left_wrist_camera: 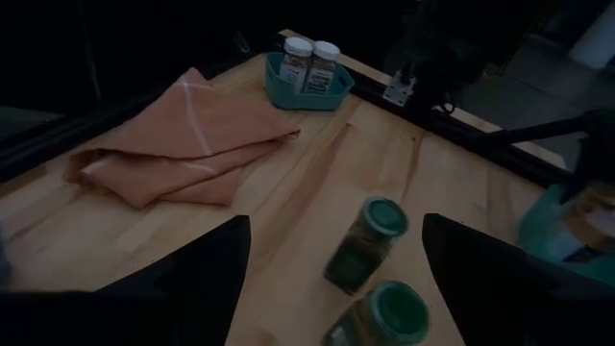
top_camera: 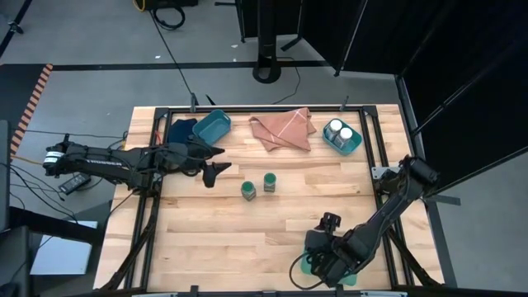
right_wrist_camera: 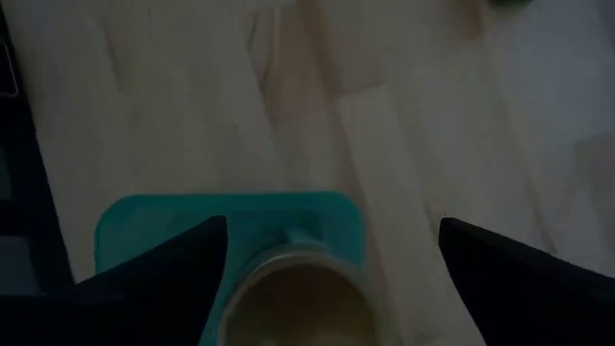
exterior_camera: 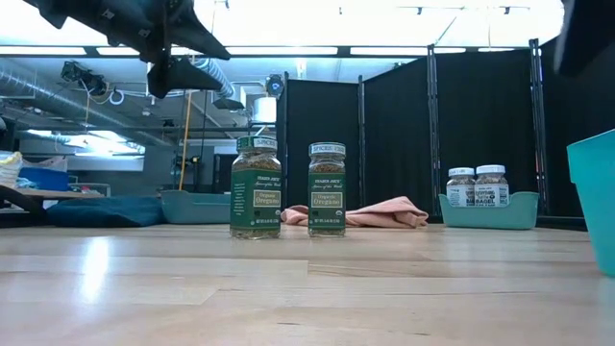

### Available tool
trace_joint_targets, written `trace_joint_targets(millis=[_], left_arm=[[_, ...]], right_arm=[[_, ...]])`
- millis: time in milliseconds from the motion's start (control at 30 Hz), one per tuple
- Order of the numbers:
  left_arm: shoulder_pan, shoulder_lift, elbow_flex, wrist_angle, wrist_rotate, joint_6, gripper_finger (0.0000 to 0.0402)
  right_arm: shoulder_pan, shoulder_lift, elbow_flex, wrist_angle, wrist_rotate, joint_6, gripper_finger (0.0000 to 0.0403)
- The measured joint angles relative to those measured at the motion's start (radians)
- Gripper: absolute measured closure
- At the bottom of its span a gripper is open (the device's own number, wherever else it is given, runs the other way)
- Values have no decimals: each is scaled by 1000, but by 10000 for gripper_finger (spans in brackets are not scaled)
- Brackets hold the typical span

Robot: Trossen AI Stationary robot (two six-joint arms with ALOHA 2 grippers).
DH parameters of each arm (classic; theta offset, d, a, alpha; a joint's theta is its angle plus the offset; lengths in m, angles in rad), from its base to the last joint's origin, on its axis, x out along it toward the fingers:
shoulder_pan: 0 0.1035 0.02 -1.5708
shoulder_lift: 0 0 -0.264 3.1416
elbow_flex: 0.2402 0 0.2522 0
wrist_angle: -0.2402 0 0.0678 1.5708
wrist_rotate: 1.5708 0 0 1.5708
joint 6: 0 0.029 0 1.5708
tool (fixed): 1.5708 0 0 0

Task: Sort spices by type
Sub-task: Put the right green seasoning bottle into the blue bin

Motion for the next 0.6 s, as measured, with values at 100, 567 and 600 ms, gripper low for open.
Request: trace_joint_targets(millis=[100,567,600], left_arm=[[0,0,0,28,36,-18,88],[0,-105,87,-47,130,34,88],[0,-134,87,-68,116,35,88]], right_arm=[[-13,-17,0,-9,31,-39,26],[-127,-201,0,-62,220,-188,56],[-136,-222,0,-61,244,-192,58]])
